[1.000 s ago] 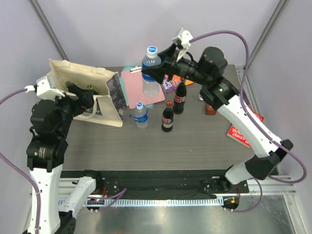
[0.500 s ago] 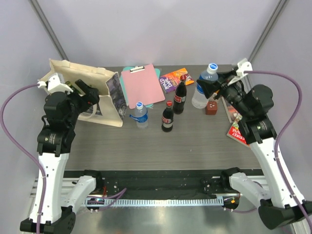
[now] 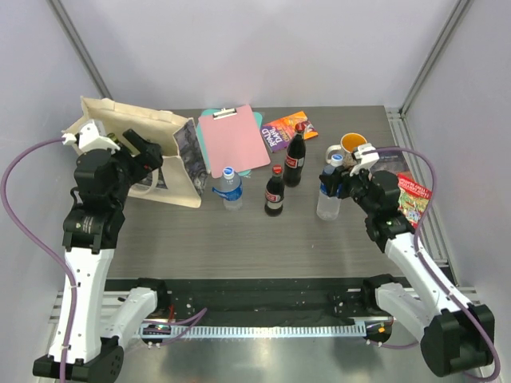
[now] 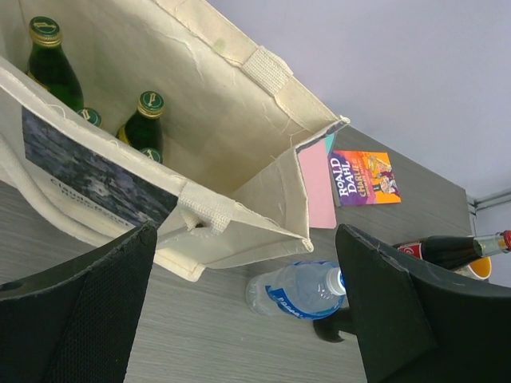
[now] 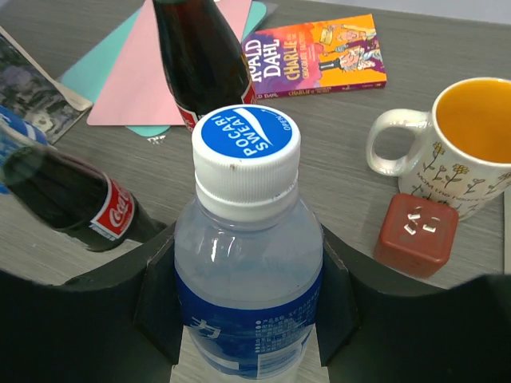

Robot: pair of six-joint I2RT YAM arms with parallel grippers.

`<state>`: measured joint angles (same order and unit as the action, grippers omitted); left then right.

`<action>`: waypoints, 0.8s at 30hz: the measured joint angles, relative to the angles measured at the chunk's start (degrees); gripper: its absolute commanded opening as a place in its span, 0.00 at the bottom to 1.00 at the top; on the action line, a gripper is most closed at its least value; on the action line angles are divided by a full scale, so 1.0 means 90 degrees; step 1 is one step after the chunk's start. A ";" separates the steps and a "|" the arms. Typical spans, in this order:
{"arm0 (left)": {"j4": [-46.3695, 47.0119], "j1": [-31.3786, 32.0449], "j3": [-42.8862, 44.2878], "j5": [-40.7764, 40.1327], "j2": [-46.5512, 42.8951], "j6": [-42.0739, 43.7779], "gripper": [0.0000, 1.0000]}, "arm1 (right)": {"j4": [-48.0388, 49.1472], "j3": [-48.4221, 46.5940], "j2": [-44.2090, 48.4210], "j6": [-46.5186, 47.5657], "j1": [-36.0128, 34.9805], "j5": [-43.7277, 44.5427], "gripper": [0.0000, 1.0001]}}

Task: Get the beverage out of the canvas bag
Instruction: Place the drink at the center of the board.

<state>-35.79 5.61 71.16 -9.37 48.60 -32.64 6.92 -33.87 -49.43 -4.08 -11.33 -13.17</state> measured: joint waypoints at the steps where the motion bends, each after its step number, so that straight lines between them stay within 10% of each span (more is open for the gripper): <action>1: -0.0002 0.0000 -0.0024 -0.0010 -0.0022 -0.0005 0.93 | 0.0124 0.0107 -0.0119 0.0002 0.0000 0.0000 0.06; 15: -0.0036 0.0000 -0.0185 -0.0039 -0.0104 -0.0214 0.93 | 0.2888 0.0845 -0.1751 0.0253 0.0000 -0.0211 0.15; 24: -0.0034 0.0000 -0.0185 -0.0058 0.0102 -0.0325 0.93 | 0.3614 0.1280 -0.2120 0.0512 0.0000 -0.0420 0.58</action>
<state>-36.10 5.61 69.49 -9.89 49.52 -35.57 39.44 -22.35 -68.51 0.54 -11.33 -16.95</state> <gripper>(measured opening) 0.929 0.585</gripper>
